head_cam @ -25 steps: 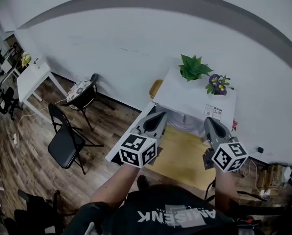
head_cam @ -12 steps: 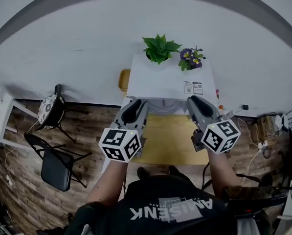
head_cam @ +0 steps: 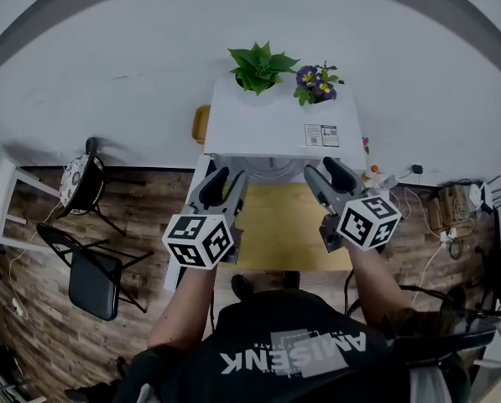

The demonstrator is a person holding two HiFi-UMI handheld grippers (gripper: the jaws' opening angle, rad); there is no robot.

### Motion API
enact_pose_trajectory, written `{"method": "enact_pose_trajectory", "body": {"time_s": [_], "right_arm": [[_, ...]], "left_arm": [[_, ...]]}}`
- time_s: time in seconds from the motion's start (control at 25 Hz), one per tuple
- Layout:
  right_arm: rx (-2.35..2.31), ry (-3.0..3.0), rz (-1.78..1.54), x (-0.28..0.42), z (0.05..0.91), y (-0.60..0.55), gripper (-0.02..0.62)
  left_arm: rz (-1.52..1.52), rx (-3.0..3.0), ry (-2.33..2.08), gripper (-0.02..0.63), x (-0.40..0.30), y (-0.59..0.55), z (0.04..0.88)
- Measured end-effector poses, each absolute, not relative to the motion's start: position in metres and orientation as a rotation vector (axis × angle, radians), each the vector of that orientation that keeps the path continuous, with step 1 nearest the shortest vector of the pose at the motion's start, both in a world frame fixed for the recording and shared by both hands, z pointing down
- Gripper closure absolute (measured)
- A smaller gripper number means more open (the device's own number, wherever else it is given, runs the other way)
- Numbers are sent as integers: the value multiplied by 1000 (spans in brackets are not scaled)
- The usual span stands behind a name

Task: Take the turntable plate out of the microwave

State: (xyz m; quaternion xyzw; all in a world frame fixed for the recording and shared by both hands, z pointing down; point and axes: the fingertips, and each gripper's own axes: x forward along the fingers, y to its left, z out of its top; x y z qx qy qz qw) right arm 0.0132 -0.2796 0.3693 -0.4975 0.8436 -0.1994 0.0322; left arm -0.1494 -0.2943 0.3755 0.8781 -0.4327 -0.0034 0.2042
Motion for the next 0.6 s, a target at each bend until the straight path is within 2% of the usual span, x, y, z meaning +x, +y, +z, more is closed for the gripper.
{"method": "enact_pose_trajectory", "body": {"time_s": [0.08,0.2,0.6], "right_arm": [[-1506,2599,-695,15,387,-282,350],[-1490,2606,-807,19,418,-284,339],[-1463,2504,-1125,25,505,-298,336]], "left_arm": [[-24,2391,-1188,449,-145,-295,390],[-1,2326,-1185,439,-137,-295,414],[1,2106,-1187,419,-126,-307,501]]}}
